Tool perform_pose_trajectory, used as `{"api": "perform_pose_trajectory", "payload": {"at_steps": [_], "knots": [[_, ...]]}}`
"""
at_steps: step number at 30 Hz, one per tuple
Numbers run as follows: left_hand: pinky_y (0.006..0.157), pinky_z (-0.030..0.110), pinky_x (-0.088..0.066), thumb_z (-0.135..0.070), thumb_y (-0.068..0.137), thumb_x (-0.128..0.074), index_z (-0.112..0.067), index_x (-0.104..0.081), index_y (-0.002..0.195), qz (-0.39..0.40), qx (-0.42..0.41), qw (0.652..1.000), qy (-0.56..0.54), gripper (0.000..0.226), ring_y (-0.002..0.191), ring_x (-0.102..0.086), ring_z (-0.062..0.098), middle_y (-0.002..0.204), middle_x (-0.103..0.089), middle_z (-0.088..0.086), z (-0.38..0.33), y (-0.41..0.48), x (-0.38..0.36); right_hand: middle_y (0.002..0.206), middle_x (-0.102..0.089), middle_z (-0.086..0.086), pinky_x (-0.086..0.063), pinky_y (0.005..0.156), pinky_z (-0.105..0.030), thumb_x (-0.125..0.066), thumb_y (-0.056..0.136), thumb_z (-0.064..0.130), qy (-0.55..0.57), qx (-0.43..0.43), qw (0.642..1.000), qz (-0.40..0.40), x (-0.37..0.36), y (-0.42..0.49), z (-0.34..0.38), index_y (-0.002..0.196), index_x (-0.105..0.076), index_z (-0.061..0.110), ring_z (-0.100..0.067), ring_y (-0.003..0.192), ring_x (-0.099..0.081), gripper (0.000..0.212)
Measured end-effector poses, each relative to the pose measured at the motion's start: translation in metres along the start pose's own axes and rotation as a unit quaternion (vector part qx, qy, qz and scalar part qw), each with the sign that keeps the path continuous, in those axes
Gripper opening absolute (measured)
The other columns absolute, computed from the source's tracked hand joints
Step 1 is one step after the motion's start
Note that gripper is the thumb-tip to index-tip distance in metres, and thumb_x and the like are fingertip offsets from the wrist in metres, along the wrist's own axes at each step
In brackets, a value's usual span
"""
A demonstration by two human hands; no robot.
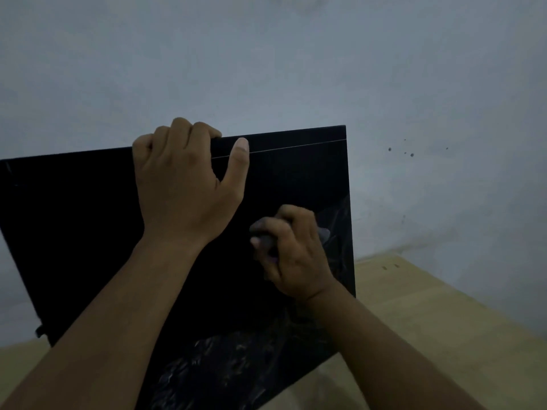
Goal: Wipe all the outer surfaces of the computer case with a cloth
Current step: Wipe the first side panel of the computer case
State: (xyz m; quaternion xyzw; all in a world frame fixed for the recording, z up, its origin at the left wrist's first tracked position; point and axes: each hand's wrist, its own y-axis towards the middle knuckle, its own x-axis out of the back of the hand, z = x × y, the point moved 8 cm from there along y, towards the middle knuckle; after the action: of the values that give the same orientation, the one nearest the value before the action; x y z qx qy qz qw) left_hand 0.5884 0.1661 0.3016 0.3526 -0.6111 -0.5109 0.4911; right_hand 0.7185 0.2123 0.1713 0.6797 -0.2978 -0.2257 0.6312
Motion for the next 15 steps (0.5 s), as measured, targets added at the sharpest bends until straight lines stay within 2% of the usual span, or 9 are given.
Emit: {"api": "perform_pose_trajectory", "payload": {"at_steps": [2, 4, 5, 6, 9, 11, 13, 15], "knots": [[0.098, 0.035, -0.023, -0.056, 0.097, -0.032, -0.016, -0.064, 0.107, 0.002, -0.002, 1.000, -0.001, 0.052, 0.102, -0.053, 0.025, 0.103, -0.060, 0.003, 0.000, 0.000, -0.001, 0.112, -0.043, 0.005, -0.044, 0.086, -0.031, -0.056, 0.095, 0.032, 0.026, -0.188, 0.975, -0.116, 0.010, -0.017, -0.018, 0.111, -0.049, 0.024, -0.015, 0.103, -0.046, 0.019], [0.099, 0.035, -0.023, -0.056, 0.097, -0.033, -0.016, -0.064, 0.106, 0.000, -0.001, 1.000, -0.004, 0.051, 0.101, -0.053, 0.024, 0.102, -0.060, 0.002, 0.000, -0.002, 0.000, 0.107, -0.042, 0.015, -0.046, 0.086, -0.034, -0.053, 0.097, 0.032, 0.050, -0.348, 0.906, -0.236, 0.015, -0.046, -0.027, 0.105, -0.048, 0.026, -0.008, 0.102, -0.047, 0.012], [0.099, 0.036, -0.024, -0.056, 0.097, -0.034, -0.016, -0.064, 0.106, -0.002, -0.002, 1.000, -0.003, 0.051, 0.100, -0.053, 0.024, 0.101, -0.059, 0.002, 0.000, -0.002, -0.001, 0.106, -0.041, 0.015, -0.046, 0.087, -0.034, -0.052, 0.097, 0.034, 0.060, -0.393, 0.878, -0.267, 0.014, -0.057, -0.027, 0.104, -0.048, 0.024, -0.005, 0.101, -0.047, 0.012], [0.098, 0.036, -0.024, -0.056, 0.096, -0.034, -0.016, -0.064, 0.106, -0.003, -0.004, 1.000, 0.000, 0.051, 0.099, -0.053, 0.024, 0.100, -0.059, 0.002, 0.000, -0.002, -0.001, 0.106, -0.042, 0.015, -0.047, 0.088, -0.033, -0.052, 0.098, 0.035, 0.061, -0.410, 0.868, -0.274, 0.011, -0.064, -0.023, 0.105, -0.049, 0.022, -0.004, 0.102, -0.048, 0.015], [0.098, 0.037, -0.026, -0.056, 0.095, -0.036, -0.015, -0.064, 0.107, -0.006, -0.010, 1.000, 0.014, 0.051, 0.098, -0.053, 0.027, 0.100, -0.059, 0.003, 0.000, -0.002, -0.002, 0.111, -0.041, 0.013, -0.045, 0.090, -0.031, -0.051, 0.098, 0.032, 0.038, -0.358, 0.911, -0.200, 0.002, -0.069, -0.009, 0.110, -0.048, 0.022, -0.006, 0.106, -0.047, 0.016], [0.097, 0.039, -0.027, -0.055, 0.095, -0.037, -0.014, -0.064, 0.107, -0.011, -0.012, 1.000, 0.025, 0.051, 0.097, -0.053, 0.028, 0.099, -0.059, 0.005, 0.001, -0.003, -0.003, 0.117, -0.041, 0.004, -0.044, 0.089, -0.030, -0.051, 0.098, 0.033, 0.019, -0.280, 0.953, -0.113, -0.002, -0.060, -0.004, 0.114, -0.048, 0.023, -0.009, 0.108, -0.044, 0.019], [0.097, 0.039, -0.027, -0.055, 0.095, -0.037, -0.013, -0.063, 0.107, -0.015, -0.011, 0.999, 0.028, 0.051, 0.097, -0.053, 0.029, 0.099, -0.059, 0.006, 0.001, -0.003, -0.003, 0.119, -0.042, -0.004, -0.046, 0.087, -0.031, -0.050, 0.099, 0.036, -0.014, -0.132, 0.991, -0.009, -0.003, -0.040, -0.001, 0.117, -0.048, 0.021, -0.018, 0.107, -0.047, 0.024], [0.097, 0.039, -0.026, -0.055, 0.094, -0.038, -0.013, -0.063, 0.107, -0.019, -0.010, 0.999, 0.029, 0.050, 0.098, -0.053, 0.029, 0.100, -0.059, 0.006, 0.000, -0.002, -0.003, 0.117, -0.041, -0.007, -0.045, 0.087, -0.032, -0.049, 0.099, 0.038, -0.058, 0.038, 0.995, 0.067, 0.000, -0.019, -0.004, 0.116, -0.048, 0.020, -0.023, 0.103, -0.048, 0.025]]}}
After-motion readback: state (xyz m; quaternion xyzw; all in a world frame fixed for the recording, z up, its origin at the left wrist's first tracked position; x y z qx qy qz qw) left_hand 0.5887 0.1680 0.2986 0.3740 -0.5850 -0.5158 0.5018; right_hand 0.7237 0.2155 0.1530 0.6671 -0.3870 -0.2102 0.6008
